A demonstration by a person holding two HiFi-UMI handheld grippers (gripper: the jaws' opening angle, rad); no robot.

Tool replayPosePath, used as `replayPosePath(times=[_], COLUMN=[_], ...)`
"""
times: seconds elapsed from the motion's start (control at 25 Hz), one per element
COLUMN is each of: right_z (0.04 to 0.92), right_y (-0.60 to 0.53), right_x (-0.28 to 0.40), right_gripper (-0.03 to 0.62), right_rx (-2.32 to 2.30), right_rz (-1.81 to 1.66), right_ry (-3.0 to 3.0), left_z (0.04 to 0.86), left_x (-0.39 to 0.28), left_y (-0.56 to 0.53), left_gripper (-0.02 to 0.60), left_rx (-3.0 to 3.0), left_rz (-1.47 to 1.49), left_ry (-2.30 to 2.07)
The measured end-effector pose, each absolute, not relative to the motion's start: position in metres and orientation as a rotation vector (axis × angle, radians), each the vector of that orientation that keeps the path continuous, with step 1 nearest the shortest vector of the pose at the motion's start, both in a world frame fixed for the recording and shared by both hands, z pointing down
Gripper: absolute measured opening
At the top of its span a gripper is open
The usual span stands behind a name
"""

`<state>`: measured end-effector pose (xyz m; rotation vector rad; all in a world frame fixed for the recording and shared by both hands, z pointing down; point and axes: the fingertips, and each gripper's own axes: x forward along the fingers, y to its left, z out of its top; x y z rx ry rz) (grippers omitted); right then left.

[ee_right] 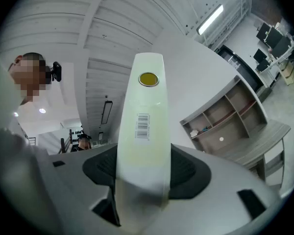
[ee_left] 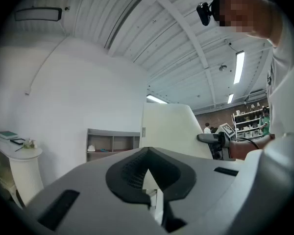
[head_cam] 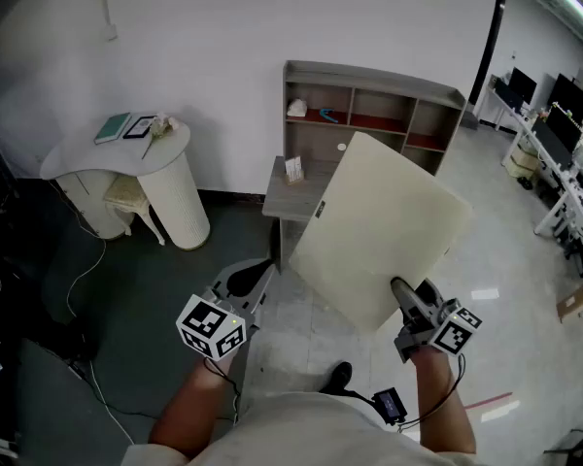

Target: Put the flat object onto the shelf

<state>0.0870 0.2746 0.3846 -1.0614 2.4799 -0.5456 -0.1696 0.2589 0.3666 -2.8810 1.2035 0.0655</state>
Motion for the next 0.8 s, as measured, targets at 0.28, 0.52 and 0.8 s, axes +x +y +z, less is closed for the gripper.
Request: replayPosePath(times=[0.28, 0.52, 0.8], right_z=[0.385, 0.389, 0.392], right_y=[0.256, 0.233, 0.186], right_x=[0.097, 0.121, 0.17], right_gripper=[0.285, 0.285, 0.285], right_rx=[-1.059, -1.058, -1.057], right_rz=[-0.561, -0.568, -0.559], right_ry=[2.481, 2.474, 2.472], left_z=[0.365, 0.371, 0.378], left_x=[-0.156, -0.131, -0.081], left_y=[0.241, 0.215, 0.163], left_gripper=[0.015, 0.015, 0.015], left_rx=[-2.881, -2.891, -2.903], left_rz=[0.055, 0.036, 0.03], left_ry=[1.199, 1.195, 1.185])
